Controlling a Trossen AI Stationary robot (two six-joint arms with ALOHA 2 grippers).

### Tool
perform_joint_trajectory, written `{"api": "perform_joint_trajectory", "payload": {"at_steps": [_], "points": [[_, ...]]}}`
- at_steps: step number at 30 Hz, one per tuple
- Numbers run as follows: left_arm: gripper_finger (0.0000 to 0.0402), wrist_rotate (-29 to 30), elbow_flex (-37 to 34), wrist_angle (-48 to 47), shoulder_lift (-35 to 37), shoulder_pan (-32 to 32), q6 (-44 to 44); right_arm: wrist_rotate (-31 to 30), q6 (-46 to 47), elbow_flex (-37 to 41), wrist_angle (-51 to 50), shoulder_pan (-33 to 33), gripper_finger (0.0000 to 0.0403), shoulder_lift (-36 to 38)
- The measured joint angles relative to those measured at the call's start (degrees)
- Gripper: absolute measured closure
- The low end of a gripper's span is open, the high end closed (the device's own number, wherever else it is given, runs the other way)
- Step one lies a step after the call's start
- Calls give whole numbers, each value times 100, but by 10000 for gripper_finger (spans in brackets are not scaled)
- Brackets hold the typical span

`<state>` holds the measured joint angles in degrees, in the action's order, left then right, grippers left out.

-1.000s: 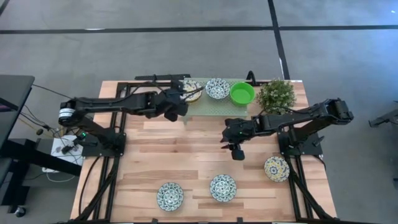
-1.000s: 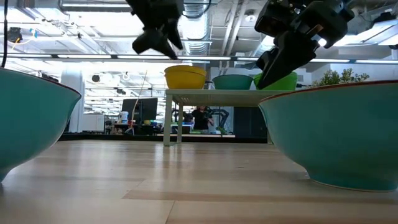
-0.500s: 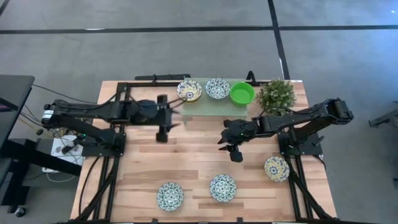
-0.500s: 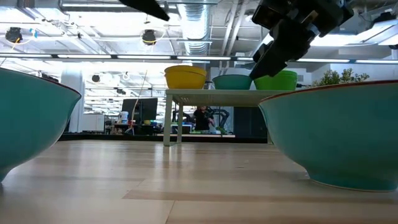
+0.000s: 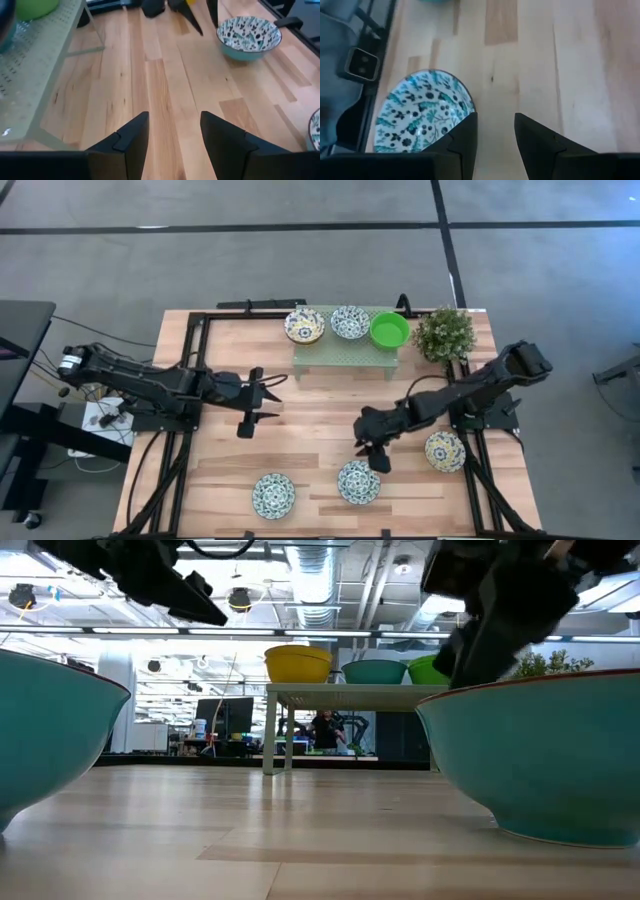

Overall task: Pick & Place Mini bowls
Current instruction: Stack the green patterned bowl on top of the other green patterned bowl on the shelf

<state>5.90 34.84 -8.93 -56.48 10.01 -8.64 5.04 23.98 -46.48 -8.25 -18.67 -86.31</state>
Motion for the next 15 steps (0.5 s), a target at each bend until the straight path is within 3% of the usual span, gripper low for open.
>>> {"api": "perform_joint_trajectory", "payload": {"at_steps": [15], "points": [[221,4,-91,282,-10,-3,-2,413,912,-207,42,-165,278,-736]]}}
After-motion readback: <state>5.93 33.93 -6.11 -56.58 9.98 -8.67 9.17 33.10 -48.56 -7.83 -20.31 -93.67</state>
